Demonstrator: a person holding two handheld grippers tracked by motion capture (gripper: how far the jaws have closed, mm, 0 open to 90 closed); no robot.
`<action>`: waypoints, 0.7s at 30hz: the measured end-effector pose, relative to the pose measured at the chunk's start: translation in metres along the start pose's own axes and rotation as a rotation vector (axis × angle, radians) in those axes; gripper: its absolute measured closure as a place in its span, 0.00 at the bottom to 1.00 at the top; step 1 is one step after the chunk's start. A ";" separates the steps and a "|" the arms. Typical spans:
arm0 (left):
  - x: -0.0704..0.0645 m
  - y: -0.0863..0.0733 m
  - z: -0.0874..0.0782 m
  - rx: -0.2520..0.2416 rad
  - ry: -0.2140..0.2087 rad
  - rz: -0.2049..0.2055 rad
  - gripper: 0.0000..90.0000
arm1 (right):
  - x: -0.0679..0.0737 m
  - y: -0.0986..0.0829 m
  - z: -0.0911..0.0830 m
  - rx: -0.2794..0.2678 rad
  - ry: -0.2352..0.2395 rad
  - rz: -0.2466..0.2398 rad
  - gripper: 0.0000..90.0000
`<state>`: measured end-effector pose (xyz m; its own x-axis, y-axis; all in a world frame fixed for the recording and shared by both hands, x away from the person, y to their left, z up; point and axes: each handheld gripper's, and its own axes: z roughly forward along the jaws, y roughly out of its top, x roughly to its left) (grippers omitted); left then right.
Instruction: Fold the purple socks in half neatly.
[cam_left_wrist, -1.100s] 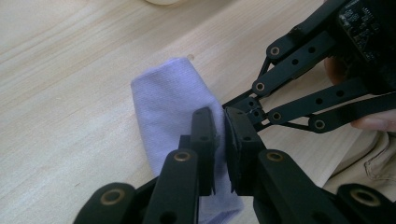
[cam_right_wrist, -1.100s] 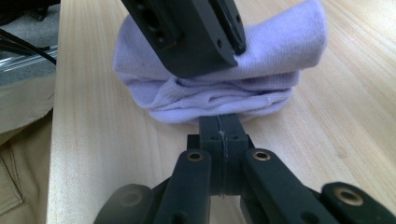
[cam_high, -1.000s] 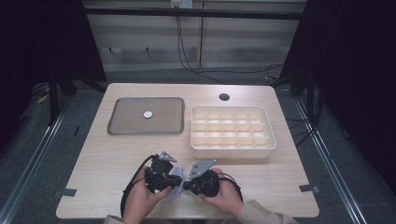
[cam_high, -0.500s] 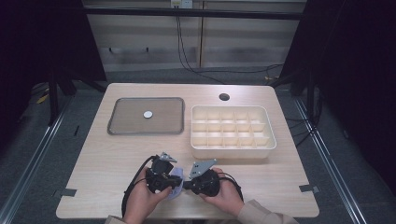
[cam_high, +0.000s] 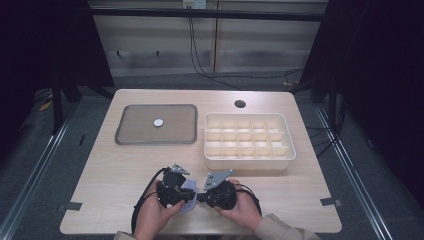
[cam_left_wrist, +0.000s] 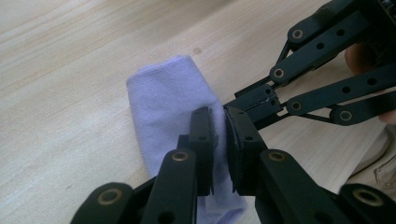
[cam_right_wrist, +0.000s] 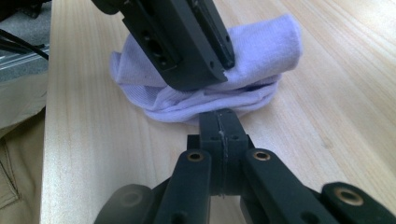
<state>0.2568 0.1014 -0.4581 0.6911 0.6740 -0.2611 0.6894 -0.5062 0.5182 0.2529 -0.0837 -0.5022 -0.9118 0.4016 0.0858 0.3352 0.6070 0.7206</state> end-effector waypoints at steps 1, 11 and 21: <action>0.000 0.000 0.000 -0.002 0.000 -0.004 0.90 | 0.000 0.000 0.000 0.002 -0.002 0.005 1.00; -0.001 -0.001 0.003 0.016 -0.009 0.008 0.90 | -0.005 -0.002 -0.004 0.007 -0.021 0.020 1.00; 0.000 -0.003 0.006 0.013 0.001 0.013 0.89 | -0.012 -0.004 -0.013 -0.013 -0.039 0.048 1.00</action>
<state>0.2564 0.0999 -0.4639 0.6999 0.6676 -0.2537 0.6830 -0.5218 0.5112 0.2597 -0.1003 -0.4972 -0.8847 0.4567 0.0933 0.3747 0.5777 0.7251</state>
